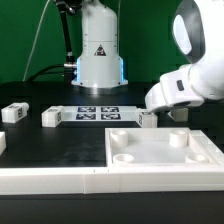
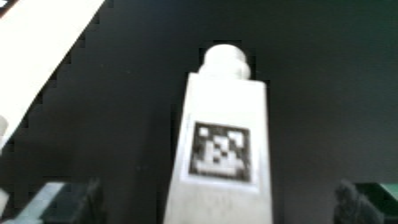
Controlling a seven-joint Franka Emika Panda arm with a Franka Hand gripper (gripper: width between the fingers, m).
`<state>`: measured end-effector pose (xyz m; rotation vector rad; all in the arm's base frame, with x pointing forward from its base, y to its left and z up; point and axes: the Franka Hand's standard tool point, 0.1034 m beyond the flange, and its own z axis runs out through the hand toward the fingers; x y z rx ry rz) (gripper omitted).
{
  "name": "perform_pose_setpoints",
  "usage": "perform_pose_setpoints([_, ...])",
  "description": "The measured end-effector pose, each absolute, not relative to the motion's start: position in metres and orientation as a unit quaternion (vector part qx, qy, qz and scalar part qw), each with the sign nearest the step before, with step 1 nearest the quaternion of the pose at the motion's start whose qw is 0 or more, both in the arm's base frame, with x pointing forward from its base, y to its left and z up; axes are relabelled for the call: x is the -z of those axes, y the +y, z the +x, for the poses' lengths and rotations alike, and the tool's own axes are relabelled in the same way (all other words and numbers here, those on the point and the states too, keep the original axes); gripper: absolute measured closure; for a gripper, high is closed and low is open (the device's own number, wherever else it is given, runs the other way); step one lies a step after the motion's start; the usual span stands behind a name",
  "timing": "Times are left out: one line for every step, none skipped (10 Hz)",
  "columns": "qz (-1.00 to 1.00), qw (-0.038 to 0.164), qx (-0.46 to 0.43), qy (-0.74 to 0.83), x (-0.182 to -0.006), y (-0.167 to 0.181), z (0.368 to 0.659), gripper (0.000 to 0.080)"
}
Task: Assemble one leg
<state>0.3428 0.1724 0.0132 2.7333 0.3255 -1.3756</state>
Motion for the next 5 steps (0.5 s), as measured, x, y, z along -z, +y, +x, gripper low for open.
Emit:
perform_pose_setpoints([0.885, 0.044, 0.448, 0.12, -0.011, 0.171, 0.337, 0.015])
perform_pose_setpoints([0.882, 0.045, 0.453, 0.126, -0.01, 0.168, 0.332, 0.015])
perform_pose_setpoints([0.88, 0.045, 0.456, 0.127, -0.009, 0.164, 0.327, 0.015])
perform_pose_setpoints([0.881, 0.044, 0.453, 0.126, -0.007, 0.163, 0.326, 0.015])
perform_pose_setpoints([0.882, 0.043, 0.453, 0.127, -0.006, 0.162, 0.327, 0.0183])
